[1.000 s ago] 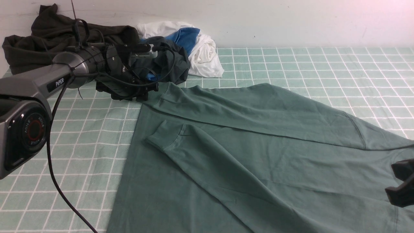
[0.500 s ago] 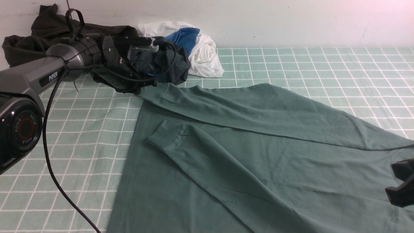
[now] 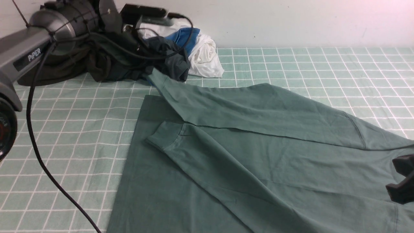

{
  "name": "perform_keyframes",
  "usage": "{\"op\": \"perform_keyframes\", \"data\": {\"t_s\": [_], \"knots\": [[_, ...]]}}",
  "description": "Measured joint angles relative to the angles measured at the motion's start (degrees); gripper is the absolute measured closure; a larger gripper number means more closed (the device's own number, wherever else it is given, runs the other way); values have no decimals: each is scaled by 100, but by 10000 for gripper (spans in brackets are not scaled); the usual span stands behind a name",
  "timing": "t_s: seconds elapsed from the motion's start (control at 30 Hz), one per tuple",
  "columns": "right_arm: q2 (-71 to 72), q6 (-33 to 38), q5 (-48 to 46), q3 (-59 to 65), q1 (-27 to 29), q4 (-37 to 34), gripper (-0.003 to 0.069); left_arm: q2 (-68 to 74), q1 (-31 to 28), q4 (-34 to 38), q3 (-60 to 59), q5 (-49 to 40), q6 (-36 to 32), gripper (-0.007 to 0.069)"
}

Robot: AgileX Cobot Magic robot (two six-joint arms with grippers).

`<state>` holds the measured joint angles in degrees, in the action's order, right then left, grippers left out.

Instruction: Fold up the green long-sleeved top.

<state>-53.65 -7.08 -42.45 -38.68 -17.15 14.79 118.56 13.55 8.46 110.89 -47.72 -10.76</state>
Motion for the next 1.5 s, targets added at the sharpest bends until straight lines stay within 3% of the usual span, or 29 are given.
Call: {"op": "perform_keyframes", "data": {"t_s": [0.13,0.27,0.43,0.5,0.63,0.77,0.83,0.87,0.9,0.93,1.0,1.1,1.2,1.3,1.5], "knots": [[0,-44,17,0,0,26,675,-994,430,65,-16,-463,161,628],[0,-63,-58,0,0,26,675,-1830,456,98,-387,-781,506,628],[0,-69,-69,0,0,-209,675,-2792,443,66,-2141,-919,811,628],[0,-69,-69,0,0,-391,675,-3371,443,126,-3861,-472,943,628],[0,-63,-69,0,-113,-464,675,-3876,443,239,-5562,414,1006,620],[0,-32,-117,0,-299,-373,675,-3978,443,287,-6548,1012,935,570],[0,-27,-339,-34,-430,-255,675,-3972,443,287,-6925,1176,817,484],[0,-27,-432,-52,-452,-248,675,-3972,443,287,-6940,1184,806,477],[0,-25,-716,-159,-538,-232,675,-3978,443,287,-6931,1162,692,398],[0,-20,-800,-196,-548,-232,675,-3983,443,287,-6914,1133,677,388],[0,57,-1362,-468,-665,-283,675,-4066,449,287,-6747,781,452,282],[0,433,-2312,-844,-857,-537,665,-4237,676,282,-6477,-268,-403,181],[0,677,-2627,-923,-949,-742,657,-4262,1017,289,-6499,-758,-917,160],[0,1154,-2748,-929,-1058,-1172,636,-4187,1815,295,-6901,-1041,-1743,152],[0,1380,-2491,-929,-1084,-1479,620,-3881,2913,-246,-7664,-479,-2573,152]]}}
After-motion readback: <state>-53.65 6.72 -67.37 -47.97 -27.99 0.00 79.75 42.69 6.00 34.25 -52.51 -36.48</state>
